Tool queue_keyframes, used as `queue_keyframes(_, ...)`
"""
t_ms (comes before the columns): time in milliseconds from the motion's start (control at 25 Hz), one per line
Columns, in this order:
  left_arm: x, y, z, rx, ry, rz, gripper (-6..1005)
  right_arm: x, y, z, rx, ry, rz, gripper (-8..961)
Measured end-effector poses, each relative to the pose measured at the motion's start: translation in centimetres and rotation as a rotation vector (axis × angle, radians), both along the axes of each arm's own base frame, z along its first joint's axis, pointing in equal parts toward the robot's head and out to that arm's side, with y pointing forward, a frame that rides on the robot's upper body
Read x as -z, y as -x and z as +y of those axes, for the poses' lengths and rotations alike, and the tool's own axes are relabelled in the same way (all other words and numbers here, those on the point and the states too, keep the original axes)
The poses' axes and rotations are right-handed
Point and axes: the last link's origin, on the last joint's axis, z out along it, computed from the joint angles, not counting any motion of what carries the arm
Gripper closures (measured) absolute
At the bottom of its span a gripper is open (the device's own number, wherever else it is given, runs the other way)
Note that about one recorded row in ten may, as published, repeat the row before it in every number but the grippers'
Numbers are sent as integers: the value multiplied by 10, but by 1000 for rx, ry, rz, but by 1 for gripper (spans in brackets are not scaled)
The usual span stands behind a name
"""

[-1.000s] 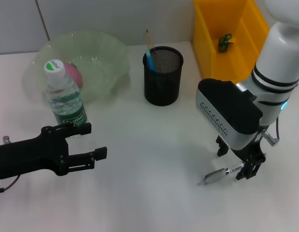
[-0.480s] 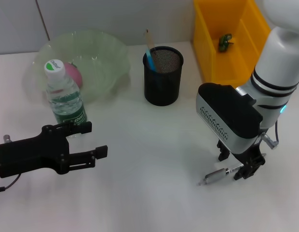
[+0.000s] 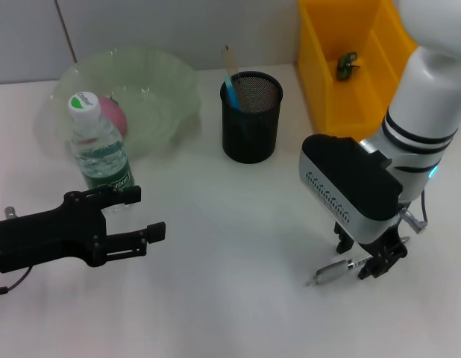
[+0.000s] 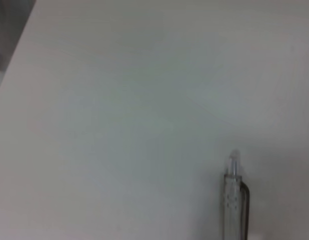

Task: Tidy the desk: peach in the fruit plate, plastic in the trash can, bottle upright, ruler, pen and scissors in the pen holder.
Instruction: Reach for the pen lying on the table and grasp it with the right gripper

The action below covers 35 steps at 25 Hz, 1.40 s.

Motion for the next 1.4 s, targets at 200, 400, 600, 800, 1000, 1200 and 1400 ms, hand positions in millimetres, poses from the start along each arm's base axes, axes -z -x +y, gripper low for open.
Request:
queue_keyframes(200, 0, 0, 0, -2, -1, -2, 165, 1, 0, -1, 2, 2, 4, 499)
queue_keyframes(400, 0, 1, -1, -5, -2, -2, 165, 3, 0, -2, -3, 12, 6, 500)
queue_keyframes(600, 0, 1, -1, -6, -2, -2, 165, 5, 0, -2, -9, 13, 4, 501)
queue_keyframes(800, 0, 1, -1, -7, -1, -3, 165, 6, -1, -2, -7, 10, 4, 501)
queue_keyframes(1000, -1, 1, -1, -13, 1, -6, 165, 6, -1, -2, -8, 9, 4, 505)
queue_keyframes(1200, -2, 1, -1, -13, 0, -8, 165, 6, -2, -1, -11, 4, 6, 523)
queue_keyframes(1400, -3, 1, -1, -14, -3, -12, 165, 6, -2, -1, -24, 11, 0, 641)
